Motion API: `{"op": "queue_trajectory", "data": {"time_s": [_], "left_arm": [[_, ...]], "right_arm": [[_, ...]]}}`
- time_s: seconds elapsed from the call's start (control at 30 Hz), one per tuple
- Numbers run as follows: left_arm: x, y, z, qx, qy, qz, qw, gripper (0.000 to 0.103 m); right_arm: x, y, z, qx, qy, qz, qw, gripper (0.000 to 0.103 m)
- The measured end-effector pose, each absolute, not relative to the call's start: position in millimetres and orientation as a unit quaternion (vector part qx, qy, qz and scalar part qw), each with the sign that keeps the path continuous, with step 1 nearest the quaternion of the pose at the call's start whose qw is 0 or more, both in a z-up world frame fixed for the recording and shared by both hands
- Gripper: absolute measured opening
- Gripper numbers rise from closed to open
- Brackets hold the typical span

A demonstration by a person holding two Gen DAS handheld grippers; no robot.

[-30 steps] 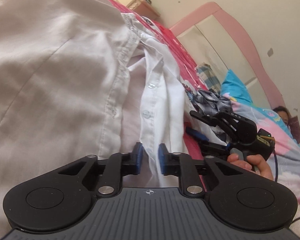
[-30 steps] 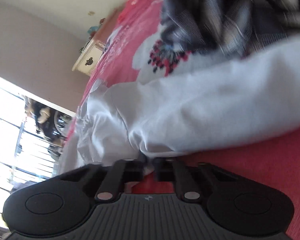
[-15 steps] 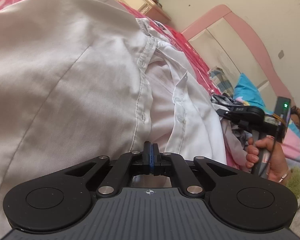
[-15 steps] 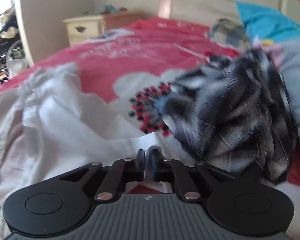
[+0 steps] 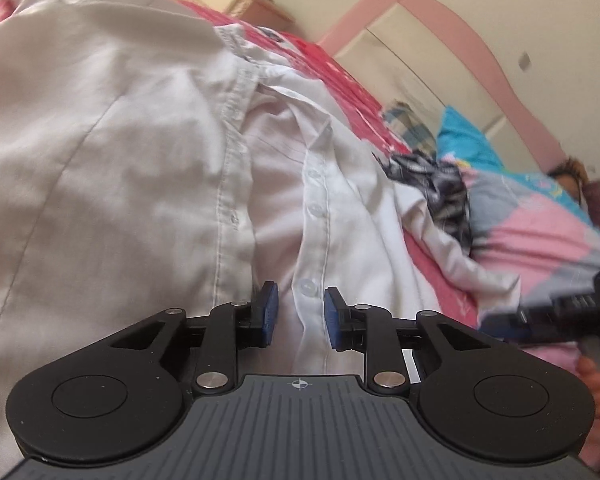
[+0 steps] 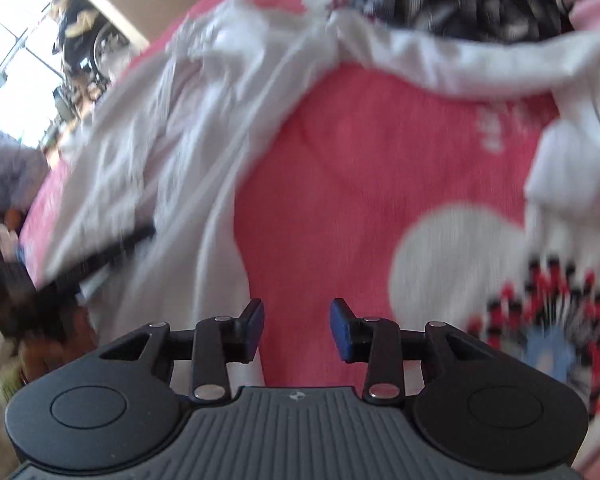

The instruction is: Fold clothes

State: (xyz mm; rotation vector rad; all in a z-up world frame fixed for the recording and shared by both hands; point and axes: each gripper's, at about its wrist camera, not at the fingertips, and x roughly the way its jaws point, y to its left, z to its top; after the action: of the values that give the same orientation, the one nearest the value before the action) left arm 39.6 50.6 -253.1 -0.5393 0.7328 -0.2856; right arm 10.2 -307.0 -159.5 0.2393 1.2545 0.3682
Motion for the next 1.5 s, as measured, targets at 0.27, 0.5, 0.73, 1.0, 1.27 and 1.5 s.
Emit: {"op": "queue_trajectory", "data": {"time_s": [0.27,0.5,0.73,1.0,1.27,1.5], "left_arm": [[35.5,32.2,-247.3,-0.204,0.354,-0.124,0.904,0.004],[34.9,15.0,-235.0,-0.148,0.366,-0.087,0.915,0.000],[27.2,19.0,-226.3,-0.118,0.378,-0.060,0.916,0.000],[28.6,25.2,-220.0,-0.121,0.391,-0.055,0.911,0.000],[69.5,-3.4,-217.9,-0.119,0.407,-0.117,0.898,0.033],[93.3,-14.7,-214.9,-0.100,0.411,-0.109,0.900,0.005]], "right_arm": [[-28.8,-303.2,-176.7,0.116,0.584,0.181,0.783,0.001],[-72.5,-336.6,-164.2,0.171,0.572,0.133,0.791,0.000],[-100.9,-367.1,-171.2,0.235,0.549,0.095,0.797,0.001],[-62.9,-335.7,-177.7,0.185,0.535,0.161,0.808,0.036],[-66.1,-330.2,-184.7,0.172,0.535,0.172,0.809,0.031],[-67.6,-331.3,-193.0,0.186,0.530,0.177,0.808,0.030]]}}
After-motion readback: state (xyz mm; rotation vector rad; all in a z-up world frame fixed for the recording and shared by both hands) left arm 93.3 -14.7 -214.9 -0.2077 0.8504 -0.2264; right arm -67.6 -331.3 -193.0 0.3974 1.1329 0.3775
